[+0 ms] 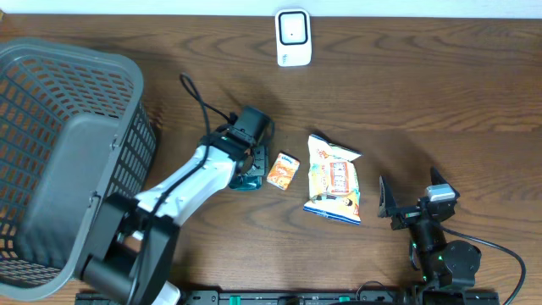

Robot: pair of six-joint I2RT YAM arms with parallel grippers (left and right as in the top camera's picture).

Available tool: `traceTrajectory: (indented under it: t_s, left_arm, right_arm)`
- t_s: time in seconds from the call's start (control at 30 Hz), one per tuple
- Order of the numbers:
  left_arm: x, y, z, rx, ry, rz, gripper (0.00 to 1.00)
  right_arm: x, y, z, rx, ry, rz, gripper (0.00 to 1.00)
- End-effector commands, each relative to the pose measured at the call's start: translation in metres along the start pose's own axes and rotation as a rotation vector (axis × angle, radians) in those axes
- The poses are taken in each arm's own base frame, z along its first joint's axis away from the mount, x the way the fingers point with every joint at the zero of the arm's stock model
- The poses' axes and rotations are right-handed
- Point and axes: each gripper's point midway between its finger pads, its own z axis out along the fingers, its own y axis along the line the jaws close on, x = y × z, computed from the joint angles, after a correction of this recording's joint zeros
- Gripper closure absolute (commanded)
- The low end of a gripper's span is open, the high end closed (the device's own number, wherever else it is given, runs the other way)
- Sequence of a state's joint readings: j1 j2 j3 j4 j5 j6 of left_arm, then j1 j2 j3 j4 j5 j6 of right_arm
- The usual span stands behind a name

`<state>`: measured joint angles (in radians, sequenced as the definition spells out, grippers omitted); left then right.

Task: Scan the item barcode
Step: 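Lift the Listerine bottle out and carry it left of the Kleenex pack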

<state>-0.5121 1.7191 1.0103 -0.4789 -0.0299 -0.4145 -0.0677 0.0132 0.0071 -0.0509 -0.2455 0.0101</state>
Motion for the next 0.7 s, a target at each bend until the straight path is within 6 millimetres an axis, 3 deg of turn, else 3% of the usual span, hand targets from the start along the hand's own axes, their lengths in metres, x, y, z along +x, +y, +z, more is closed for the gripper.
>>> traceTrajectory:
  t_s: [0.0, 0.33, 0.67]
  left_arm:
    - [-0.016, -0.002, -0.001, -0.025, -0.05, 0.012, 0.51]
    - [-0.017, -0.002, -0.004, -0.021, -0.056, 0.012, 0.46]
    - [-0.036, -0.007, -0.041, 0.027, -0.16, 0.018, 0.33]
  right_arm:
    - [0.002, 0.0, 0.0, 0.004, 0.006, -0.01, 0.01]
    - [0.002, 0.0, 0.0, 0.004, 0.006, -0.01, 0.01]
    - [0.002, 0.0, 0.0, 0.004, 0.006, -0.01, 0.01]
